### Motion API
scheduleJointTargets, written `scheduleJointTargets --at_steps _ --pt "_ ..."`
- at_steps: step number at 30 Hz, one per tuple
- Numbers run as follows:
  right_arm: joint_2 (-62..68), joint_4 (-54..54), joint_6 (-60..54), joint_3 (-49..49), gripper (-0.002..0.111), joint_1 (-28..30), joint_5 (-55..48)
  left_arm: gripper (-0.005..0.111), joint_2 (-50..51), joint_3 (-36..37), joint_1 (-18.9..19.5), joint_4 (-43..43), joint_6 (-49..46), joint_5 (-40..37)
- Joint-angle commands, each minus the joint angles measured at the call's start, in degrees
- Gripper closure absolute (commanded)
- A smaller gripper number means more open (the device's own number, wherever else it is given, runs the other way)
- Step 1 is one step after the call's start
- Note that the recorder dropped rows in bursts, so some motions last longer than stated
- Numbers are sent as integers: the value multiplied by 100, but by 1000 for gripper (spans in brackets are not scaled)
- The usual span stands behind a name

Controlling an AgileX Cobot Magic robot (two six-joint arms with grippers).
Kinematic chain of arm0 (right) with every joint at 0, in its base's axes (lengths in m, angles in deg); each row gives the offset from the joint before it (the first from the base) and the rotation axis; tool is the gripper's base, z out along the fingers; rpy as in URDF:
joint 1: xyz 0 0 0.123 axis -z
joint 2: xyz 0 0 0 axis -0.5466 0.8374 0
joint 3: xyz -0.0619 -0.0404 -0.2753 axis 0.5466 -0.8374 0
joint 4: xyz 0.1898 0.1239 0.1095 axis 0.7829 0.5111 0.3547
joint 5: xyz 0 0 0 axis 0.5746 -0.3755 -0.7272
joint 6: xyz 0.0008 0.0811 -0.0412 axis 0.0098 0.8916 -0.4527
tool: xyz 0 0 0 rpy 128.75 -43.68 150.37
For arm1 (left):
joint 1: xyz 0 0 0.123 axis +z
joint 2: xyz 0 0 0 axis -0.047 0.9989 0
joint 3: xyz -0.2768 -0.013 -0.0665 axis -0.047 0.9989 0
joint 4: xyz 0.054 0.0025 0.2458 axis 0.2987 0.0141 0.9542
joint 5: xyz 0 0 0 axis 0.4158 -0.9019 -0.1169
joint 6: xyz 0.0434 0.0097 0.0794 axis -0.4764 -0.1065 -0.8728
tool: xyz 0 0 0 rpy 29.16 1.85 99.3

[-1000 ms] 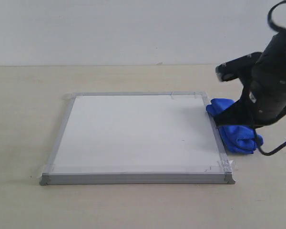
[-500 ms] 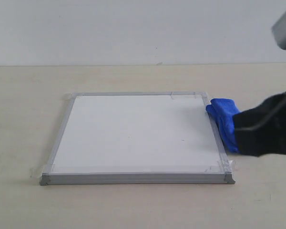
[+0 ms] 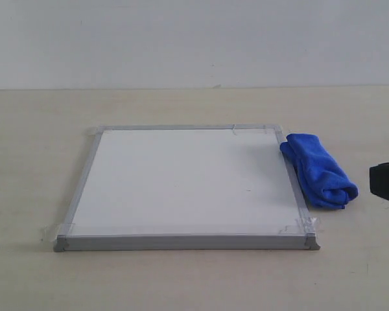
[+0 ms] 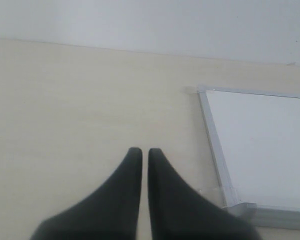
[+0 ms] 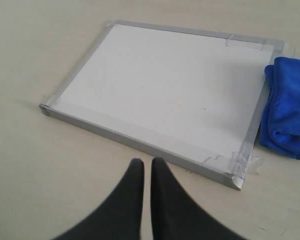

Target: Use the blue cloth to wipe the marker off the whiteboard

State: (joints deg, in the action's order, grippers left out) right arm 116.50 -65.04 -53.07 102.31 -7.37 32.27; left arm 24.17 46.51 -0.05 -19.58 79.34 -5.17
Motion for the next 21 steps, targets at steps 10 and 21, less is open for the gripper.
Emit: scheduleJointTargets --at_steps 10,21 --pt "-756 -768 -52 -1259 107 261 1420 102 -24 -20 8 -40 -21 17" --pt "-3164 -768 -52 -2526 107 1301 2038 102 -24 -20 8 -40 -21 17"
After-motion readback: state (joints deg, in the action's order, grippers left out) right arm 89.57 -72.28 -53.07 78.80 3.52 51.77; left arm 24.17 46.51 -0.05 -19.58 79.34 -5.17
